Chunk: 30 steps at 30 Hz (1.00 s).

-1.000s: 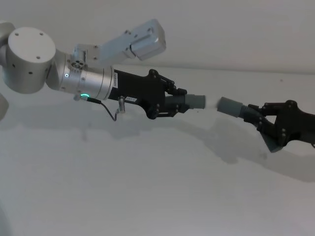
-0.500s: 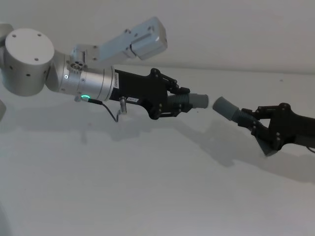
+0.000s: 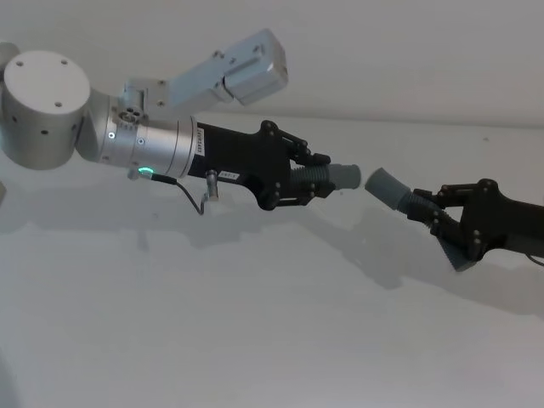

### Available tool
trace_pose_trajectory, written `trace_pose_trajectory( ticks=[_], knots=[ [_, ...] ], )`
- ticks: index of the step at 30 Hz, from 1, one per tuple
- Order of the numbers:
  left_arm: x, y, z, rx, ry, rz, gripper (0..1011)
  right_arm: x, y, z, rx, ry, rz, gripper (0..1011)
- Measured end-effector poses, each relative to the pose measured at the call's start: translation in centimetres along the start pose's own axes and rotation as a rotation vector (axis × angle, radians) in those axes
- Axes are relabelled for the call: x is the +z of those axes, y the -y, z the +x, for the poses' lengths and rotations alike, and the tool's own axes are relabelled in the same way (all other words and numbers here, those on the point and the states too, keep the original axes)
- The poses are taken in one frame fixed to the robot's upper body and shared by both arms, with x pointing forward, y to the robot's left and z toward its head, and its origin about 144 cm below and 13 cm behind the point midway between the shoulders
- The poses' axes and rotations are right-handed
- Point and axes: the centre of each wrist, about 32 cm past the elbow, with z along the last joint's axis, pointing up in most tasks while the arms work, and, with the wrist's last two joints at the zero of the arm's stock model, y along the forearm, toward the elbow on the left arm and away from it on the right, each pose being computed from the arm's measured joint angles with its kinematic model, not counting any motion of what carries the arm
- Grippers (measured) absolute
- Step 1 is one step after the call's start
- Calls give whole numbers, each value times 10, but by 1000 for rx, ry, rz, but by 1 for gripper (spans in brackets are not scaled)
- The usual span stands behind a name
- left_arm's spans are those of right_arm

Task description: Use both hands to pick up one end of the pipe from the table, align the ends, and insert them.

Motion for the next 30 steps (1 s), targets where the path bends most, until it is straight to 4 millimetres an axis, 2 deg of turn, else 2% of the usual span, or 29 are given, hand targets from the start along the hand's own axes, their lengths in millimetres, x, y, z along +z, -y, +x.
trace_pose_trajectory(
  ticks=[30],
  knots=[
    [1, 0, -2, -10, -6, -6, 345, 0, -1, 0, -1, -5, 1, 176]
  ],
)
